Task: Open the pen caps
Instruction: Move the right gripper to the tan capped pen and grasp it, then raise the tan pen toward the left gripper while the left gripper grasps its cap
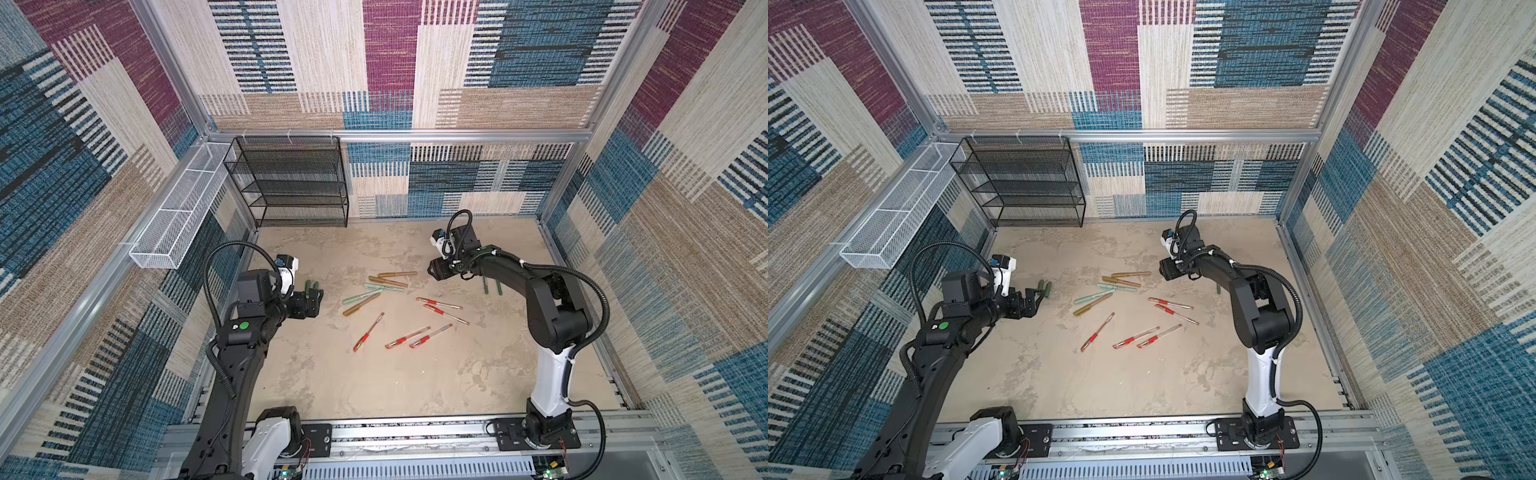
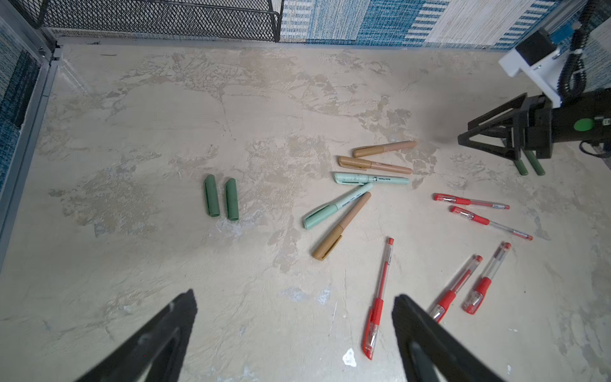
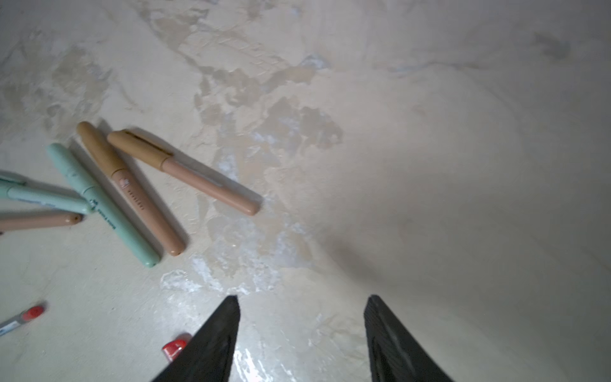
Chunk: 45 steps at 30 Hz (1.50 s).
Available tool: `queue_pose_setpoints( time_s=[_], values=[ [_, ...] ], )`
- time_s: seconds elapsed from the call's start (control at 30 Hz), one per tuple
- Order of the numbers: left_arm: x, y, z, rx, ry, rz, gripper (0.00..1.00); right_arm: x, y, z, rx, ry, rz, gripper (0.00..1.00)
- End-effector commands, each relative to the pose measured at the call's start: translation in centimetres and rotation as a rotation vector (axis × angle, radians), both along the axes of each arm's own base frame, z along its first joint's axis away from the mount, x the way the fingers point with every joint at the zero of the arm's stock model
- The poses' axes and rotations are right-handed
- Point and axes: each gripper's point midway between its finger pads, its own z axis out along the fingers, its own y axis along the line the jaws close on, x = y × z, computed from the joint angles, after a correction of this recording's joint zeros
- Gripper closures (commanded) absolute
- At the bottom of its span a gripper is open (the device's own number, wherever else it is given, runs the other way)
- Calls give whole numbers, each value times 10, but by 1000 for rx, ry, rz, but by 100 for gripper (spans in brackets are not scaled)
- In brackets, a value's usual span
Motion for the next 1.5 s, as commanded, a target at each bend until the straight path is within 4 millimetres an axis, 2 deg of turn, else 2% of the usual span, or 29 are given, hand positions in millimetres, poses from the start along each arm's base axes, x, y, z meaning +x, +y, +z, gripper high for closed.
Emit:
queue_pose_setpoints(
  time_s=[0.0,0.13,0.33,0.47,0.73,0.9,1.0,1.27,1.4,1.47],
  values=[
    [1,-2,7,7,-29,-18,4,-1,44,3,25,-79,207,32],
    [1,-1,5,3,-20,-15,4,16,64,-8,13,-50,242,32],
    [0,0,5,10,-18,-14,4,23,89,-18,-3,-41,313,32],
    [1,0,5,4,-23,-13,4,18,103,-26,5,-25,366,33],
    [2,0,3,6,-21,-15,4,17,101,-53,-33,28,355,41],
    [3,1,4,6,-18,-9,4,15,93,-62,-73,43,332,53],
    [1,0,2,7,-19,-16,4,18,83,-68,-131,27,306,63],
    [1,0,2,8,-21,-17,4,11,70,-57,-149,-17,280,88],
    [1,-3,5,-4,-28,-32,3,5,70,-46,-118,-28,269,91],
    [-2,-10,6,-23,-34,-66,2,6,70,-33,-97,-65,249,93]
  ],
)
